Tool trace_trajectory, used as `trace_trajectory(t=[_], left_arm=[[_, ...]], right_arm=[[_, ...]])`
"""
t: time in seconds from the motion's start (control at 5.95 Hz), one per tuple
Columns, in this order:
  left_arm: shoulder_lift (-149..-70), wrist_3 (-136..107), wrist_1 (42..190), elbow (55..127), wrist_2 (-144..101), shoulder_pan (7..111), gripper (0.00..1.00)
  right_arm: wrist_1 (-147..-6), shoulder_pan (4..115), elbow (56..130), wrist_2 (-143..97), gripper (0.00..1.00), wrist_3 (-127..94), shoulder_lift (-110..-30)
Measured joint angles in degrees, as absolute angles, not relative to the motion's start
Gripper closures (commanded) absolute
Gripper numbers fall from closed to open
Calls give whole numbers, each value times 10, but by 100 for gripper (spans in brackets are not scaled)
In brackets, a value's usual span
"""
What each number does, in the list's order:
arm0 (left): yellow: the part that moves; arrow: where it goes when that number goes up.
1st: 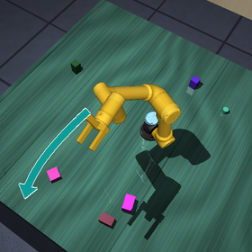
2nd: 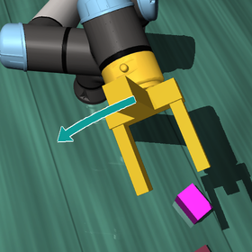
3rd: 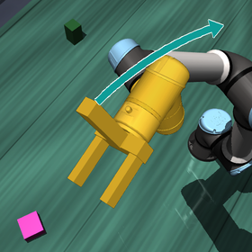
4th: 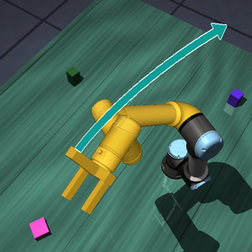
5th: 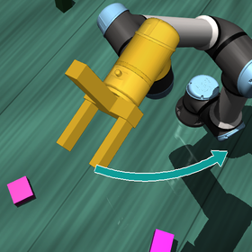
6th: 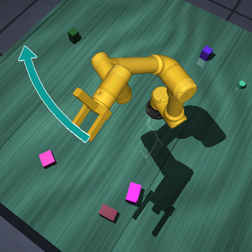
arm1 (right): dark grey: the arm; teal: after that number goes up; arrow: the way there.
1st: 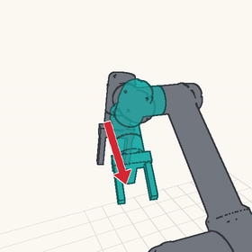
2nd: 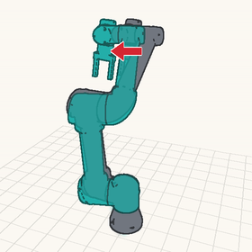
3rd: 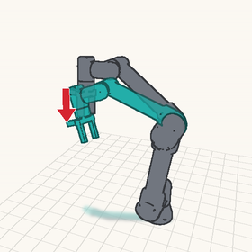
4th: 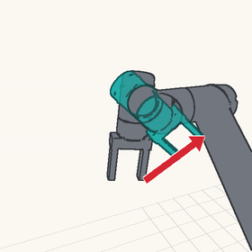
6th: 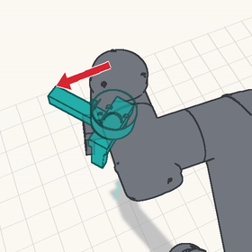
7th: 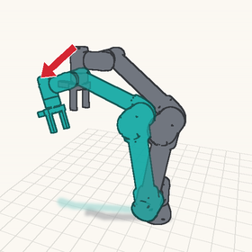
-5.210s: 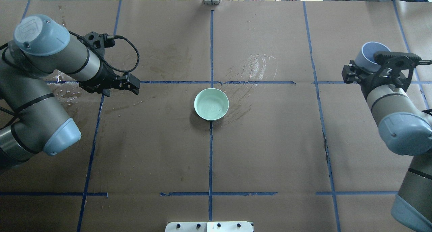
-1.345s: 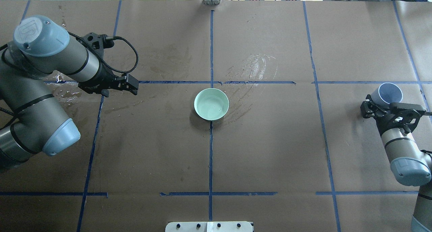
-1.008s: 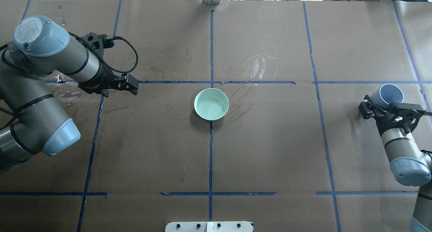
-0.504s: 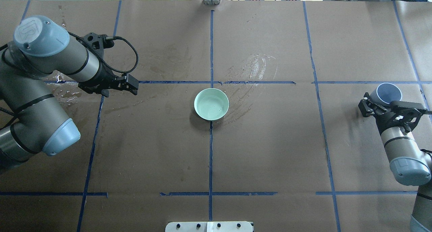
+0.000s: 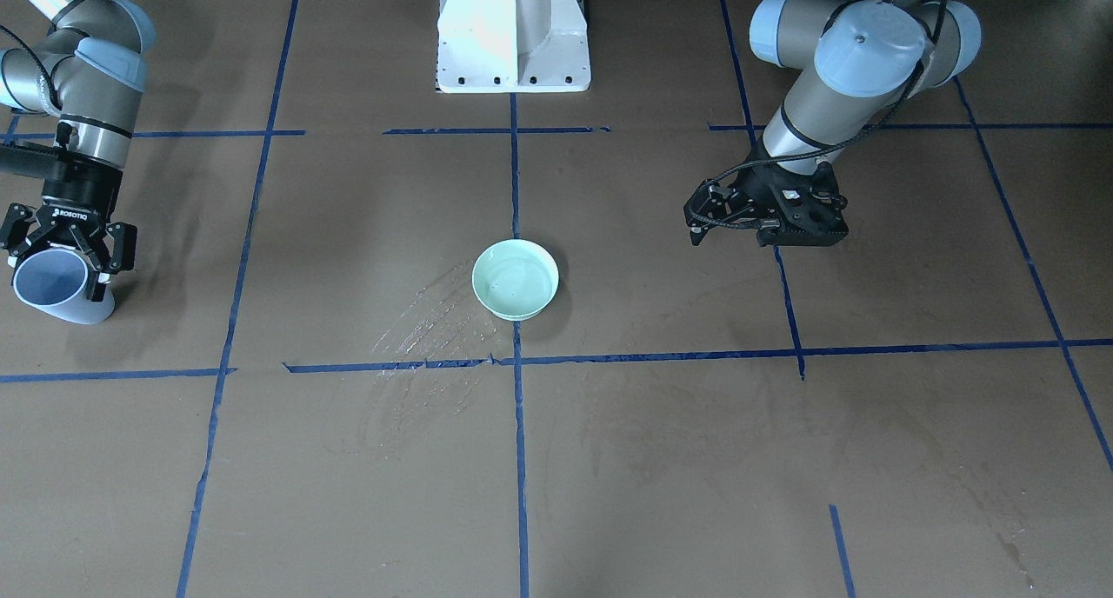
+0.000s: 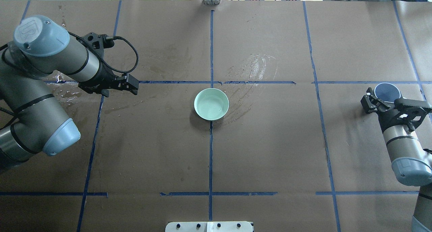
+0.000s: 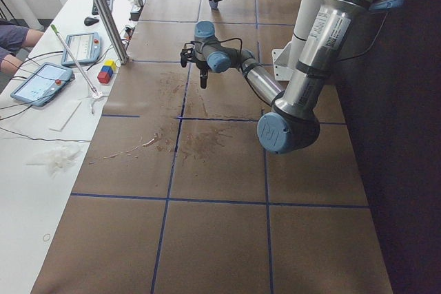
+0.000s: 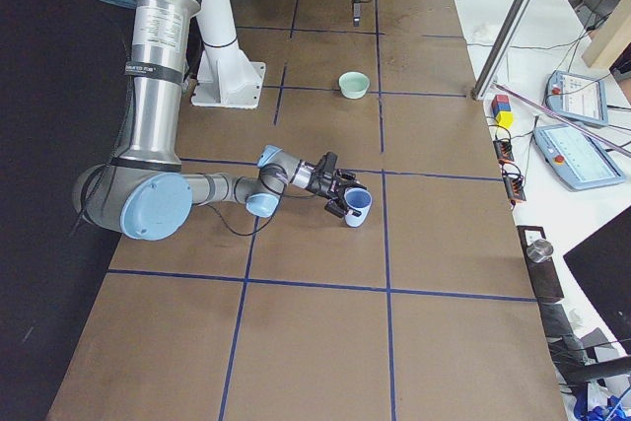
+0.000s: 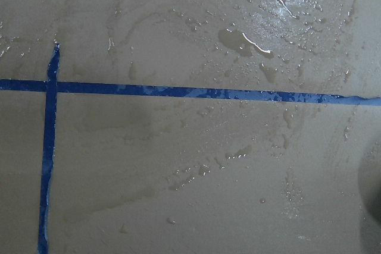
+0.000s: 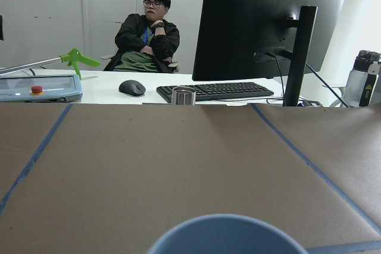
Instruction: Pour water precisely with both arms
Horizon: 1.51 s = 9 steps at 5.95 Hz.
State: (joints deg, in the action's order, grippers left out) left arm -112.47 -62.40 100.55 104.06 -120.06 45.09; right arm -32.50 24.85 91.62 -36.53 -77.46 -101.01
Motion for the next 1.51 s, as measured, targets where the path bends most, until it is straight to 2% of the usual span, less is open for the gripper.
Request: trace_trajectory(t=[0.34,1.18,1.51], left_arm=[[-1125,-624,1005,1041,-1201,451,0],[-1127,-626,1005,1042,-1201,451,0],[-1126,-626,1005,1042,-1200,451,0]], right_arm=[[-325,249,920,-361,0,-775,-1014],[-326,251,987,-362,0,-755,-1043],[-328,288,1021,-425,0,-696,-1043]])
